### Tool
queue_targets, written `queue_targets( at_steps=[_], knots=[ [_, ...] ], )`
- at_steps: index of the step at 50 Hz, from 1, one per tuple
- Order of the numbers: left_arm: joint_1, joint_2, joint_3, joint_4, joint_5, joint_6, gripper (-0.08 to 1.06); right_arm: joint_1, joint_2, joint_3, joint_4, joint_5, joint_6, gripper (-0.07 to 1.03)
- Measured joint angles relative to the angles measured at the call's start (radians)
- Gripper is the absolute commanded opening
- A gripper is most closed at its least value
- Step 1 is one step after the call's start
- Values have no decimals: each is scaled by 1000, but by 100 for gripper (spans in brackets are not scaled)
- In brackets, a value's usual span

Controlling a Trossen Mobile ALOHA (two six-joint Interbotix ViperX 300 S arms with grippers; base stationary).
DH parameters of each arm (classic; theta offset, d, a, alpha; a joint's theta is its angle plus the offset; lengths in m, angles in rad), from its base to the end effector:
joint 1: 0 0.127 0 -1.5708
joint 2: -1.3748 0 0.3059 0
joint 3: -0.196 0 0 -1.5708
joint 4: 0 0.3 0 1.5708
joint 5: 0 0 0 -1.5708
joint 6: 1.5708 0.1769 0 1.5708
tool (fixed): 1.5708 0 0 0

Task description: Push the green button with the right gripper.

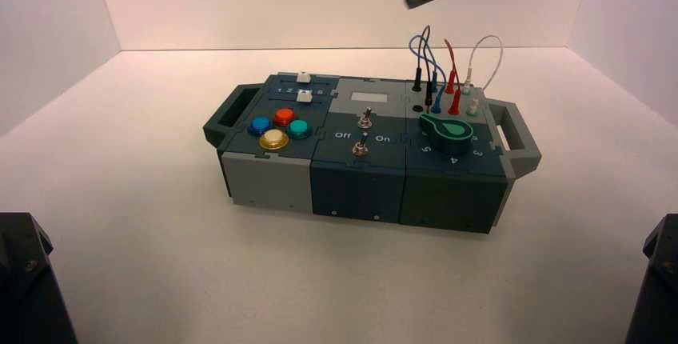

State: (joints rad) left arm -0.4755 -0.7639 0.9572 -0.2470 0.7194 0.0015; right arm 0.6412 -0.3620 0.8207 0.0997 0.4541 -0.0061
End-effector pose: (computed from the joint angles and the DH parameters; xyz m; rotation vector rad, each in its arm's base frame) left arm 0.1992 -0.1346 0.1908 -0.0251 0.9511 -0.5067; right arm 0.2573 0.2017 0.1562 -0.1980 0.9110 0.5975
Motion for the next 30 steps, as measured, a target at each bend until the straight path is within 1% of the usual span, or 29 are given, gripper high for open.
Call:
queue_targets(
  at_steps=[4,7,13,14,17,19,21,22,25,26,30],
  knots=[
    [-12,0,2,-5,26,0,-3,31,20,-14,0,3,2,-2],
    [-18,0,0,-6,66,0,-3,55,38,-31,0,21,2,-2],
    [-28,0,0,-8,109,2,-3,84,61,-55,2,52,-6,-2],
    [-29,0,0,-8,129,3,-3,94,72,-64,2,64,-9,-2],
    [-31,0,-6,-8,163,12,-3,106,91,-84,2,92,-11,-2],
    [-31,-2,-12,-8,195,29,-3,121,117,-107,2,118,-15,-2],
    [-31,-2,-15,-8,204,35,-3,127,130,-117,2,126,-17,-2],
    [-31,-2,-20,-8,216,44,-3,137,149,-126,2,133,-20,-2],
    [-31,-2,-23,-8,225,58,-3,152,170,-137,2,138,-25,-2],
    [-31,-2,-23,-8,225,58,-3,152,170,-137,2,138,-25,-2],
    [-31,2,-23,-8,232,78,-3,181,215,-158,2,141,-29,-2]
  ],
)
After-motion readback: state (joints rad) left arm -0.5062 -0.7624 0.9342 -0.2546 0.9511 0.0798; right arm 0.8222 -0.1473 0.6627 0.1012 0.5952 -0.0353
